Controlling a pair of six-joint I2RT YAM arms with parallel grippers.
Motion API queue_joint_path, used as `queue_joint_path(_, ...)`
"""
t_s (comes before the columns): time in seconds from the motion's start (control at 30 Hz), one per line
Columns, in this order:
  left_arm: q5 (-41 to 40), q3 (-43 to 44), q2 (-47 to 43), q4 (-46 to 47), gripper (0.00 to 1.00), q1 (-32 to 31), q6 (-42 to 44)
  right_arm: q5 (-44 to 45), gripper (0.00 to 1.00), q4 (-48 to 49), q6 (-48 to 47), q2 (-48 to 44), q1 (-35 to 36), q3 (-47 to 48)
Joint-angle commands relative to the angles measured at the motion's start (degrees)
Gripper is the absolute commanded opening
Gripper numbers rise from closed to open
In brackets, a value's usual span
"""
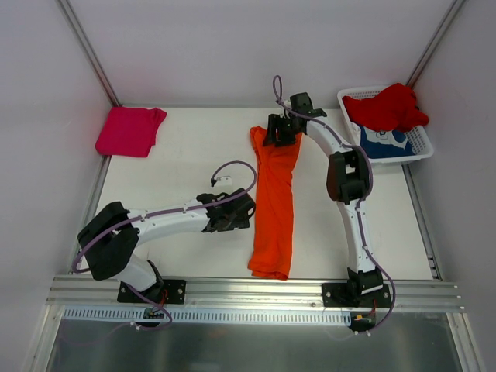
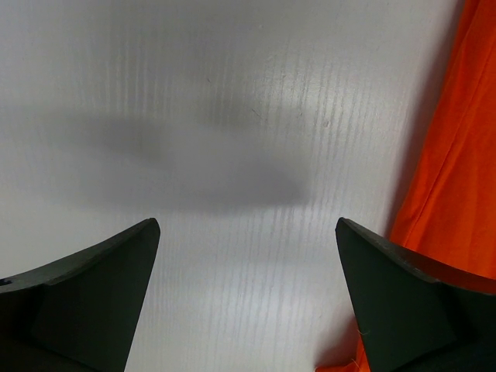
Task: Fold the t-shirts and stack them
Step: Fold the tshirt
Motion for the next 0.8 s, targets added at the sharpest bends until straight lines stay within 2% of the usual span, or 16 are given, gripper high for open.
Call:
queue_joint_path(0.0,0.62,2.46,0.95,-0.1,0.99,0.62,0.66,-8.46,0.63,4.16,-0.39,0.95,0.59,1.02)
queue_joint_path(0.2,0.88,2.9,1.65,-0.1,0.99,0.62,0.66,-13.56,0.63,5.65,-0.57,2.71,1.29,3.13)
queue_joint_path(0.33,0.88,2.99,1.65,-0.1,0.99,0.71,0.66,-12.52,0.63,5.83,-0.3,2.1,1.38,2.35)
queue_joint_path(0.57,0.44,2.9,0.69,0.43,0.99,0.53,1.54,-3.22,0.63,6.45,-3.72,-10.28,1.29,-9.42)
queue_joint_path(0.77,-0.7,0.62,-2.47,1.84,0.99,0.44,3.47,-0.03,0.63,6.89,-4.69,-23.99,1.38,-18.12)
